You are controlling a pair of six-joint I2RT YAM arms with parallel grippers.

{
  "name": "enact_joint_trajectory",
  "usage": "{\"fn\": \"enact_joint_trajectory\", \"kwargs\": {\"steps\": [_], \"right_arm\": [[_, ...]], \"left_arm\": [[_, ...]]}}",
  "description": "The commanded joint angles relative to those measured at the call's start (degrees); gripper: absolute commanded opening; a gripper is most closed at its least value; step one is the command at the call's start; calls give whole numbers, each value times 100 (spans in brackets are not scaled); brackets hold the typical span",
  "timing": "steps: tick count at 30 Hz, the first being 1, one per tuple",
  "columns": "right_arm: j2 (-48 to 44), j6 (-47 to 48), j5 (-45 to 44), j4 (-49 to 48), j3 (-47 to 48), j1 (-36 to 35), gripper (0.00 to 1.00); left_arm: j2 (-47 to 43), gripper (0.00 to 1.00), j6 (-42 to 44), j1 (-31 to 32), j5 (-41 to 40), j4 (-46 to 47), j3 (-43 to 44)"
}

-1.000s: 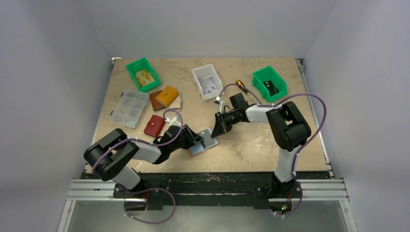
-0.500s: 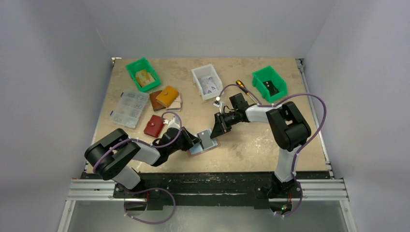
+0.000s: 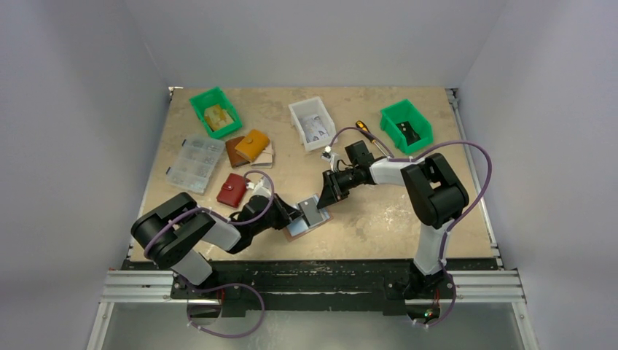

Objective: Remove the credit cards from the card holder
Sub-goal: Remove the credit card from the card holder.

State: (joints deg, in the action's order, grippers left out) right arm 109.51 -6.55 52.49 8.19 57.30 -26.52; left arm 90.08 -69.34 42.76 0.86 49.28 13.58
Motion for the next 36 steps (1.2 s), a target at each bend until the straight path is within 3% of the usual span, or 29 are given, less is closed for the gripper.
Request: {"fn": "enact_joint_trajectory", "kwargs": {"steps": [1,14,19,23,30,36], "right_arm": [[-15,91,-441,3,119,-116,29],[26,224,-878,180,150,-116,26],[26,224,-839,187,159,-120,26],[35,225,-796,193,159,-125,26],[76,246,-740,250,189,-186,25],[164,331,-810,389,263,-333,18]], "left_arm": [[-201,0,125,53,127,10,-53],[-731,1,120,48,-61,-703,-97],[-617,23,11,52,-4,-673,-90],[-439,31,-72,48,59,-477,-101],[-103,31,-325,49,70,-97,-137],[78,29,-509,49,45,279,-211]]}}
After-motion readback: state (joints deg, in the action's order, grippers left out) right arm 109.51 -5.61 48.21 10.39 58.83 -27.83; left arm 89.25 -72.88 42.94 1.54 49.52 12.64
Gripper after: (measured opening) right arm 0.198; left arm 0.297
